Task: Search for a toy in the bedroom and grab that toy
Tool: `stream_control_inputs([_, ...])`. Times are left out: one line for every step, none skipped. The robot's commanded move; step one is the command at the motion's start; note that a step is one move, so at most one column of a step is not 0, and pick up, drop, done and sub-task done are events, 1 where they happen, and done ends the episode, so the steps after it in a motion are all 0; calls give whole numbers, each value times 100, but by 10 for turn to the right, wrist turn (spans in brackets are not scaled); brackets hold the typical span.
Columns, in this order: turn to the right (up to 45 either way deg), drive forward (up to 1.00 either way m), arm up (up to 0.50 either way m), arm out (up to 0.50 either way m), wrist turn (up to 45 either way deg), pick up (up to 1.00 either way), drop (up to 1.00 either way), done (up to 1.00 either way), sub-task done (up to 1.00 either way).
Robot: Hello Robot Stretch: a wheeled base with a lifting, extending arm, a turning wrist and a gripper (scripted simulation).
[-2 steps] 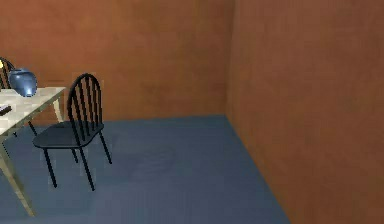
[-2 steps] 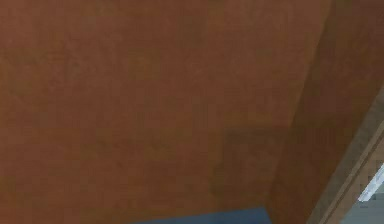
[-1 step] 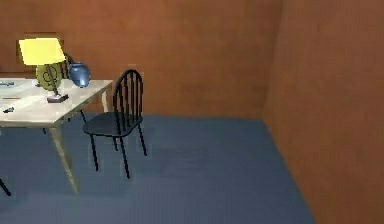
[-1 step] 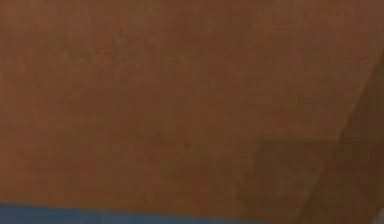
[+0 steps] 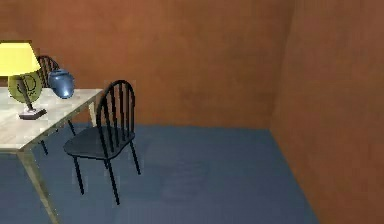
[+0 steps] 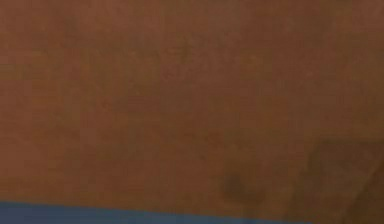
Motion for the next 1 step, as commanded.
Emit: stream_control_inputs([-390, 0, 0, 0, 0, 0, 0, 0, 0])
